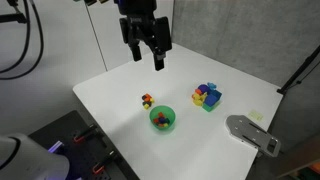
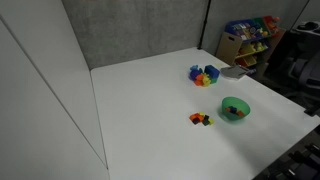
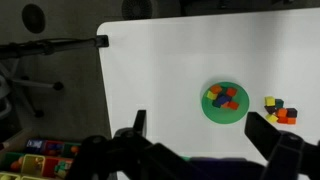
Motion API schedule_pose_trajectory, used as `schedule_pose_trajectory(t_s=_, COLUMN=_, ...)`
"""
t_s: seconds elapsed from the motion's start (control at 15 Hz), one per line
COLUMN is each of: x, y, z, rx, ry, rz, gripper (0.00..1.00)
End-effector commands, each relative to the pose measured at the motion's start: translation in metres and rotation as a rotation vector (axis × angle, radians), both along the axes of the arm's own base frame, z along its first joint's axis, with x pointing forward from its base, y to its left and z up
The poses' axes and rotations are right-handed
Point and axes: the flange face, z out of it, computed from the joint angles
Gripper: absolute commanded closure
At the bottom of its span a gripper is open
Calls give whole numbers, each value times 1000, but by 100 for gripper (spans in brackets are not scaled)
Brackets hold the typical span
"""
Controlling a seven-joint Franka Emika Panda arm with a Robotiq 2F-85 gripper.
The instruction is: Pick up the yellow rear block and place it inside the green bowl
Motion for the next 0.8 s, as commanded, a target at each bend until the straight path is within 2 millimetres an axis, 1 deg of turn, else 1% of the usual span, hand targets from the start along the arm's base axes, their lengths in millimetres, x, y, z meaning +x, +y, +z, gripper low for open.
schedule_pose_trajectory(t_s=0.0, x=0, y=0, z=1, rx=0, ry=0, rz=0, gripper=0)
schedule_pose_trajectory(t_s=0.13, x=0, y=0, z=2, rx=0, ry=-1, rz=0, gripper=0)
schedule_pose_trajectory(t_s=0.27, x=10, y=6, z=-9, rx=29, ry=10, rz=0, gripper=0)
schedule_pose_trajectory(t_s=0.53, x=32, y=27, z=-32, rx=95, ry=27, rz=13, gripper=0)
schedule_pose_trajectory(t_s=0.73, x=50, y=49, z=-53, rx=154, ry=38, rz=24, gripper=0)
